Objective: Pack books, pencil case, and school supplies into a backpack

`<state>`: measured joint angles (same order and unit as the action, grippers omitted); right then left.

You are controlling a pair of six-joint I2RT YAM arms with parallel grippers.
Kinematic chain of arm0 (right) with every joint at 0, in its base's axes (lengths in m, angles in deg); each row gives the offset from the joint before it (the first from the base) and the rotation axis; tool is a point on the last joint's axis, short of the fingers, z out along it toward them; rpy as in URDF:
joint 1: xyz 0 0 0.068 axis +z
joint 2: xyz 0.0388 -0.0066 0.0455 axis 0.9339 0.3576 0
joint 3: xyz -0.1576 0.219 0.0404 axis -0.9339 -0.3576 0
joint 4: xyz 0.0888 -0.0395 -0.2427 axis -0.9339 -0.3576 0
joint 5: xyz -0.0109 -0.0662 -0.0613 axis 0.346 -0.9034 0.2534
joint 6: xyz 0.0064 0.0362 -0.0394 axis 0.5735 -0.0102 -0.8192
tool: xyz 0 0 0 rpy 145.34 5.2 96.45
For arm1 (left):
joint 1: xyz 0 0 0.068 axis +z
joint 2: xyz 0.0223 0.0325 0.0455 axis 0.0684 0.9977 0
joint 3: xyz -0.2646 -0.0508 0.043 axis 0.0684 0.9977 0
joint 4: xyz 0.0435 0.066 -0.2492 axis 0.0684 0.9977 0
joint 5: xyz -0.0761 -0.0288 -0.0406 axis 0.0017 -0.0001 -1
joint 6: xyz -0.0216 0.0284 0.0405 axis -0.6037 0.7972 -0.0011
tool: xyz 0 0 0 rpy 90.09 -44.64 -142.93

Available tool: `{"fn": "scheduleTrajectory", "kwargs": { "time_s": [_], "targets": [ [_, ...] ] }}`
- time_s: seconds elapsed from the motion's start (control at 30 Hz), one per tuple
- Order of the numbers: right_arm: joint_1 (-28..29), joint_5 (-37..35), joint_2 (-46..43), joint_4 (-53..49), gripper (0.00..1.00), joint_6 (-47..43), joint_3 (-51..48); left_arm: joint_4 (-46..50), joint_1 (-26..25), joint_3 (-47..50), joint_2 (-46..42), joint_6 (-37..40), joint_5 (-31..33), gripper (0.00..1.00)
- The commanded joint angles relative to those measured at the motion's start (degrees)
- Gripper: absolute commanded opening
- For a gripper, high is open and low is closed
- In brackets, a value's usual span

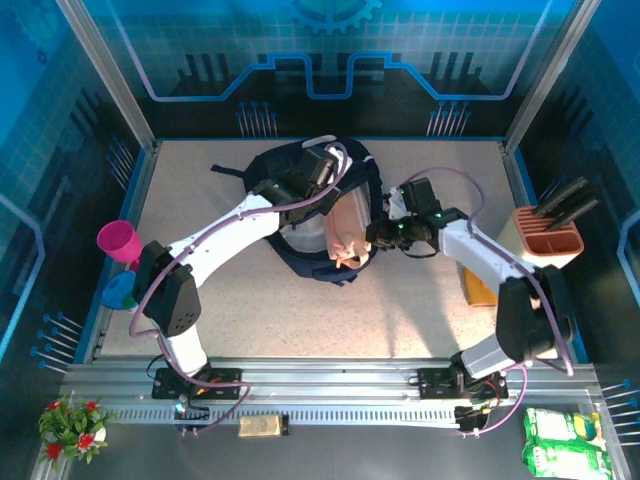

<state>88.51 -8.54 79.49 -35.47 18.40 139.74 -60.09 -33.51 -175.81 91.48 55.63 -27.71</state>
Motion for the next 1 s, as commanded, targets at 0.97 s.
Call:
{"fn": "scheduleTrajectory", "kwargs": {
  "time_s": [0.97],
  "targets": [
    [5.34, -13.02, 19.45, 36.6, 0.32, 20.38, 8.92, -7.06, 1.38, -0.34, -7.36, -13.81, -7.53, 0.0]
  ]
}}
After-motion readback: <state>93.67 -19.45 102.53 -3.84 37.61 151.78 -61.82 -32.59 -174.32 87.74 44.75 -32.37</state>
